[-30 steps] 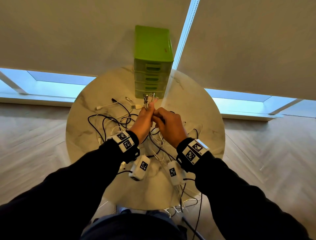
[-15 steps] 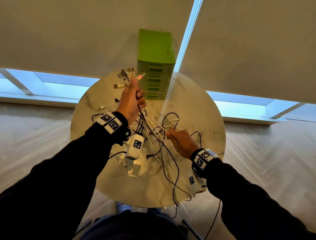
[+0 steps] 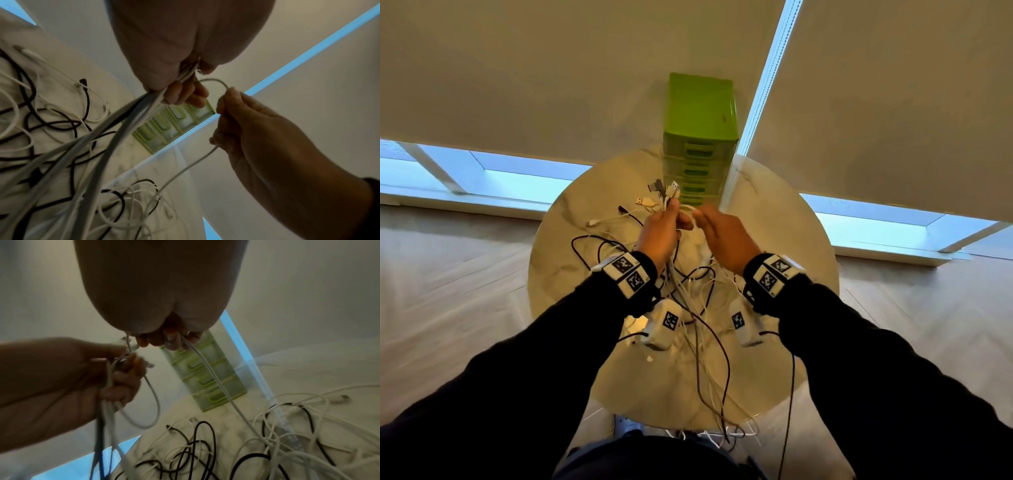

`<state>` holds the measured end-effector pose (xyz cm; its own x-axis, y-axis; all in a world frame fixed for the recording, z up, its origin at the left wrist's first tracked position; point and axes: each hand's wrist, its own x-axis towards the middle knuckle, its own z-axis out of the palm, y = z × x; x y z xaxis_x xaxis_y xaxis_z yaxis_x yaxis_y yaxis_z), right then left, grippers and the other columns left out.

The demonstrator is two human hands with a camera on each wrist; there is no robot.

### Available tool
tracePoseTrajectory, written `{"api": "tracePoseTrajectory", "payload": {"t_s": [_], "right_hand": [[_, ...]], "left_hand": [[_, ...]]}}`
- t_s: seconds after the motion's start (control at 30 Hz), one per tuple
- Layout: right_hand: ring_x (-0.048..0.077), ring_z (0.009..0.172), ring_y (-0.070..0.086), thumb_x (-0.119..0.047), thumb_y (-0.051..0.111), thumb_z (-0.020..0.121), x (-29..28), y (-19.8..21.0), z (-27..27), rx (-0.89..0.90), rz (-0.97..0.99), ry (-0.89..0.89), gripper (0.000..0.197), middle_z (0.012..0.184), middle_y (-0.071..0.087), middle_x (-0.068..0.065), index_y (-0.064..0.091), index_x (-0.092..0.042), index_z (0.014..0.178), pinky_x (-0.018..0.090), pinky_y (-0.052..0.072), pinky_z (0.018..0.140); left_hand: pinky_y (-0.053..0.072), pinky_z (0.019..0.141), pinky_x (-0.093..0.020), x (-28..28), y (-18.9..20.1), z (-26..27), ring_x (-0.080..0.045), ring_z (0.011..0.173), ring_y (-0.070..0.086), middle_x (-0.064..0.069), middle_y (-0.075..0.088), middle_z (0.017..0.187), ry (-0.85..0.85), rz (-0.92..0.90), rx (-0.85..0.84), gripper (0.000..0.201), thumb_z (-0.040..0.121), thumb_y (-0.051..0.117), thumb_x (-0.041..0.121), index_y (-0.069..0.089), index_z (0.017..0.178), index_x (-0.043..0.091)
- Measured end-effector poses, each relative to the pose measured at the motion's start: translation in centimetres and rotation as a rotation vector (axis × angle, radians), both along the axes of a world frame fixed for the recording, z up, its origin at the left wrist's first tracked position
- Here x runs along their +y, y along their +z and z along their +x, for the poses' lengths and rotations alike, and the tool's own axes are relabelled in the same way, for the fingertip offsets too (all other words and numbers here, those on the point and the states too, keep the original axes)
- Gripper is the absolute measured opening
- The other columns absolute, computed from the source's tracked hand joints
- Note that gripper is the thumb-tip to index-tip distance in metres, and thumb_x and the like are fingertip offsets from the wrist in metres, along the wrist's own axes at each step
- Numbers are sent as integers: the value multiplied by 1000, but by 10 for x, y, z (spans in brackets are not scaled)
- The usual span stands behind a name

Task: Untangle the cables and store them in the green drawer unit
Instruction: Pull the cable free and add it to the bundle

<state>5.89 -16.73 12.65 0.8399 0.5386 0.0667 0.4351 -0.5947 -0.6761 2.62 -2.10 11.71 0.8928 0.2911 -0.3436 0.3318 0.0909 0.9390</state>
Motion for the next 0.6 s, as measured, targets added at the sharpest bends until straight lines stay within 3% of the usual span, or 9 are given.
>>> {"api": "tracePoseTrajectory", "payload": {"t_s": [0.07,0.1,0.17,0.23,0.3,0.4,0.5,0.53,0.6], "right_hand": [[15,93,63,-36,33,108,5,-1,-7,8,-20,88,34,112,69,4,51,-24,133,29,48,81],[16,91,64,-36,33,108,6,-4,-11,13,-22,115,33,110,70,4,50,-24,133,31,49,80],[22,78,63,-37,33,107,3,-10,-16,63,0,125,28,96,70,7,53,-21,116,36,48,71],[18,68,57,-38,32,107,-4,-16,-23,132,26,134,26,81,63,3,49,-20,99,36,46,67],[15,64,50,-39,31,107,-15,-27,-29,176,8,155,27,72,54,-1,46,-23,91,32,42,64],[20,69,50,-37,32,107,-37,-44,-33,230,-15,149,31,76,54,6,49,-18,90,36,42,68],[4,65,46,-35,33,107,-63,-56,-31,304,-107,108,29,75,48,-5,50,-16,93,25,37,66],[3,65,47,-37,32,107,-73,-62,-28,314,-169,105,27,75,49,-7,49,-20,94,26,38,67],[17,68,54,-42,31,106,-90,-71,-20,282,-292,105,20,76,57,0,43,-31,94,37,43,69]], "left_hand": [[38,60,-27,-2,5,4,-8,60,51,3,66,73,30,-124,-1,45,106,39,45,67,82,19],[39,60,-26,-3,8,6,-10,62,51,2,63,72,51,-222,-12,42,106,41,43,64,83,17],[41,57,-24,-4,16,11,-12,62,50,1,55,68,112,-443,-49,35,107,42,36,56,83,15],[42,54,-23,-2,24,16,-11,56,46,3,45,62,165,-555,-98,32,108,41,32,50,82,16],[40,51,-23,4,31,21,-10,48,42,6,38,56,201,-576,-152,31,108,40,32,47,82,17],[35,47,-22,22,41,29,-7,43,33,9,34,52,229,-581,-217,33,108,39,35,46,81,19],[23,43,-21,44,58,34,-6,42,24,9,31,52,255,-521,-266,34,107,41,35,44,77,20],[21,43,-22,51,65,34,-6,42,22,9,30,52,265,-486,-282,34,107,41,36,44,76,21],[19,43,-22,63,75,34,-7,43,21,9,29,52,272,-404,-315,33,107,41,36,44,77,21]]}}
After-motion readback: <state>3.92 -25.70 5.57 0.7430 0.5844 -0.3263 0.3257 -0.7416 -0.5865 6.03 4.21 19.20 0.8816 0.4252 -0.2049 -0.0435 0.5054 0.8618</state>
